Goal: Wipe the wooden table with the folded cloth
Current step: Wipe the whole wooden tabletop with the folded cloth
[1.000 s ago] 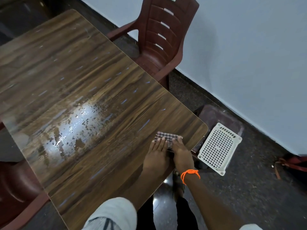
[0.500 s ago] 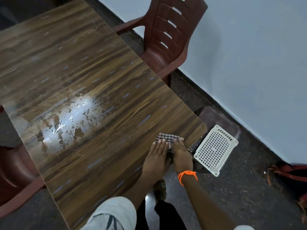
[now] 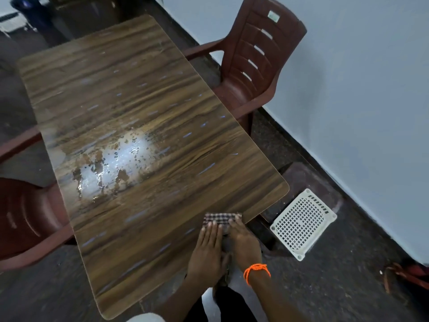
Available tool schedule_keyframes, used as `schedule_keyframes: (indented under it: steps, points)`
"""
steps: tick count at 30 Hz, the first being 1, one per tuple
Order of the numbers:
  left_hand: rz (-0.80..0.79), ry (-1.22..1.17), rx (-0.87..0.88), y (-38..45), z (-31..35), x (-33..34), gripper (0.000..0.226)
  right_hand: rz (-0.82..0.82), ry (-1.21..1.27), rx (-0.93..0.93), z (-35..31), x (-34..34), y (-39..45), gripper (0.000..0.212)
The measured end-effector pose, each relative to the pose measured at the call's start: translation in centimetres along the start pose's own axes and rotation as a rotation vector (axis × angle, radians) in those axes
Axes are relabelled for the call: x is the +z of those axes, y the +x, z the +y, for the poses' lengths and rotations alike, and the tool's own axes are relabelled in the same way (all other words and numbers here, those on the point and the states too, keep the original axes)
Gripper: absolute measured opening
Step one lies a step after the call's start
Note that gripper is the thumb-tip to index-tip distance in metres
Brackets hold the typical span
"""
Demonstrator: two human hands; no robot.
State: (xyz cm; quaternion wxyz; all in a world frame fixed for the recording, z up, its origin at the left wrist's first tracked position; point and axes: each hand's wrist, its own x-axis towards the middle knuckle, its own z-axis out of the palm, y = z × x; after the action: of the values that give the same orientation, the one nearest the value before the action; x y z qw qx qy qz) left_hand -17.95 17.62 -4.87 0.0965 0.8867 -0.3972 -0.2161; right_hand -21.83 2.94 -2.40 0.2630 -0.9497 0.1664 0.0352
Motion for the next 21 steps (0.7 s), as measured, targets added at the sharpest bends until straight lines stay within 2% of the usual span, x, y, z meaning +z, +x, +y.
schedule_keyframes:
  steps: [3, 7, 10, 14, 16, 18, 21]
  points:
    - [0.02, 0.036, -0.012, 2.7, 0.8, -1.1, 0.078, 0.05, 0.068, 0.052, 1.0, -0.6, 1.4, 0.044]
    - [-0.024, 0.093, -0.094, 4.3, -0.9, -1.9, 0.077, 0.029, 0.03, -0.027, 0.2, -0.4, 4.3, 0.04]
    - [-0.043, 0.124, -0.161, 2.4, -2.9, -2.2, 0.077, -0.039, 0.015, -0.127, -2.0, 0.7, 4.9, 0.038]
    - [0.001, 0.053, -0.221, -2.4, -4.0, -1.2, 0.08, -0.098, 0.061, -0.211, -4.5, 2.5, 2.9, 0.05]
    - [-0.024, 0.05, -0.215, -4.4, -3.4, -0.3, 0.082, -0.089, 0.059, -0.234, -4.6, 2.9, 1.4, 0.047]
    - [-0.065, 0.053, -0.193, -5.1, -2.4, 0.3, 0.082, -0.066, 0.042, -0.215, -3.8, 3.4, -0.1, 0.046]
    - [-0.06, 0.027, -0.148, -3.7, -1.6, 0.3, 0.081, 0.022, 0.078, -0.088, -2.5, 3.3, -1.1, 0.044]
